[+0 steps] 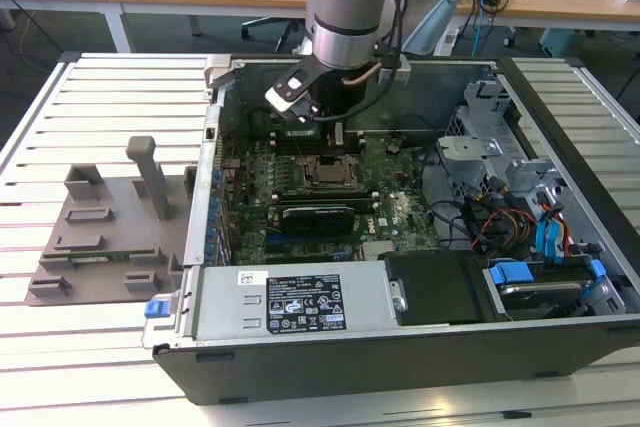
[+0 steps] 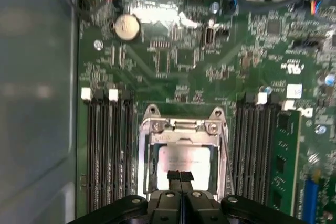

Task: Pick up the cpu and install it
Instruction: 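Close the cpu cover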

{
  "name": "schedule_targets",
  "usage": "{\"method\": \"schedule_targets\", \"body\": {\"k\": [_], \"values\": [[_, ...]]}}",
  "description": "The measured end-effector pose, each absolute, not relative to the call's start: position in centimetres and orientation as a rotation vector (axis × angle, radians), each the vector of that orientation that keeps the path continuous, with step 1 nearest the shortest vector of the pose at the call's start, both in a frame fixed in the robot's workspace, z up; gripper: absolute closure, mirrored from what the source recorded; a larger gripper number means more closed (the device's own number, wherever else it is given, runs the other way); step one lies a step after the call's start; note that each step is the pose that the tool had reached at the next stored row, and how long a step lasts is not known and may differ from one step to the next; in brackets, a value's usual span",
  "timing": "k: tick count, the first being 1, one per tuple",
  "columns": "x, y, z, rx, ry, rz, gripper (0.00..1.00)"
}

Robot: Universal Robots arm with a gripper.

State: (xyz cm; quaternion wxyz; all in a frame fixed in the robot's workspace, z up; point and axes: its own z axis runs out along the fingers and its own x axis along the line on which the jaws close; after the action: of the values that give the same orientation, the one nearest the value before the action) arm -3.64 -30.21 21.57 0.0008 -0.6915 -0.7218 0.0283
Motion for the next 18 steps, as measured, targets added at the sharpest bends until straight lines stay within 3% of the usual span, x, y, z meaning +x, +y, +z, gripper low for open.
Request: {"method": "schedule_targets", "body": {"k": [18], "values": [[-5.2, -30.2, 20.4, -2.172, -2.266, 0.09, 0.89]]}}
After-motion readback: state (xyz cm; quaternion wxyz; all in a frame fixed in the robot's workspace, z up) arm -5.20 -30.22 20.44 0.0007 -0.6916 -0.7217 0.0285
